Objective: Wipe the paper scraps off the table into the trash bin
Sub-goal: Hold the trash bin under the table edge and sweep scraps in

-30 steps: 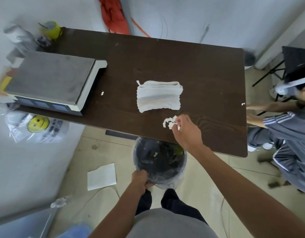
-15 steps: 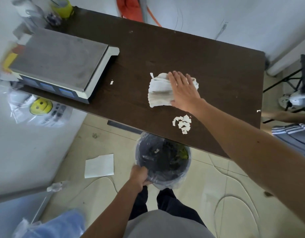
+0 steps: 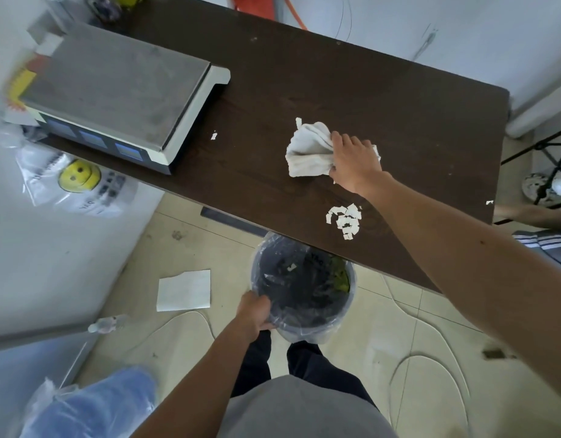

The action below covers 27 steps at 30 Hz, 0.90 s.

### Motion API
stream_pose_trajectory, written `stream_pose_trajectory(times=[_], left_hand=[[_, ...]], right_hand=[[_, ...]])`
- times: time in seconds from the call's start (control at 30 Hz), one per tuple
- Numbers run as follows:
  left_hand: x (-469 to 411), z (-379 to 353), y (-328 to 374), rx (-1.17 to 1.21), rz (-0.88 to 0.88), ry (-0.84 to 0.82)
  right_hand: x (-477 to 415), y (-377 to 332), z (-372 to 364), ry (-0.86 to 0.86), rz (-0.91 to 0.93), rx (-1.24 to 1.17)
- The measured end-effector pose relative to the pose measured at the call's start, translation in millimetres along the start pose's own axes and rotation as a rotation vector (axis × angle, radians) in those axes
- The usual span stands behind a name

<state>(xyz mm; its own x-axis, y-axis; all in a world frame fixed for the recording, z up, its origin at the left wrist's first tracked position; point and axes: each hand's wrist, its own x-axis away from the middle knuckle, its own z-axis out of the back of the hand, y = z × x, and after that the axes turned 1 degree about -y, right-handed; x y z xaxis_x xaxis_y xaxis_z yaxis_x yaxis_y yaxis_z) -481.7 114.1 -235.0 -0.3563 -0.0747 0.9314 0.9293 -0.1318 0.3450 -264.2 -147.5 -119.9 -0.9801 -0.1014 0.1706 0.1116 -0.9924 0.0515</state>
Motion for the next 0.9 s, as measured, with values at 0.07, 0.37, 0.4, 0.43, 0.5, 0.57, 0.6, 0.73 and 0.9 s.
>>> stream_pose_trajectory(times=[0.07,0.37,0.4,0.43,0.5,0.57,0.6,0.73,0.9], left_hand=[[0.8,2.3,1.5,-0.016,-0.002,-0.006],[2.9,7.3,11.0,-0.074,-0.022,-0.002],[3.8,7.5,12.7,-0.077,-0.028,0.002],[5.0,7.9,14.2,-0.078,-0.031,0.005],[9.0,8.4,17.5,-0.089,-0.038,0.005],[10.4,8.7,20.2,-0.095,-0.044,0.005],[11.5,8.8,21.4,-0.098,-0.043,0.005],[10.5,11.1,22.9,-0.107,-0.049,-0.018],[14.7,13.1,28.7,-0.113,-0.059,-0.029]], right_hand=[[1.5,9.3,0.8,0.022,-0.025,-0.019],[36.9,70.5,-6.1,-0.027,-0.297,-0.11],[40.9,73.4,-8.6,-0.06,-0.322,-0.132],[44.5,74.7,-10.8,-0.089,-0.335,-0.147],[49.8,73.0,-14.1,-0.12,-0.331,-0.154],[52.2,68.2,-14.3,-0.127,-0.329,-0.171],[52.9,65.6,-13.7,-0.137,-0.332,-0.186],[56.5,54.9,-11.0,-0.179,-0.295,-0.207],[72.6,42.1,-11.1,-0.187,-0.223,-0.17]])
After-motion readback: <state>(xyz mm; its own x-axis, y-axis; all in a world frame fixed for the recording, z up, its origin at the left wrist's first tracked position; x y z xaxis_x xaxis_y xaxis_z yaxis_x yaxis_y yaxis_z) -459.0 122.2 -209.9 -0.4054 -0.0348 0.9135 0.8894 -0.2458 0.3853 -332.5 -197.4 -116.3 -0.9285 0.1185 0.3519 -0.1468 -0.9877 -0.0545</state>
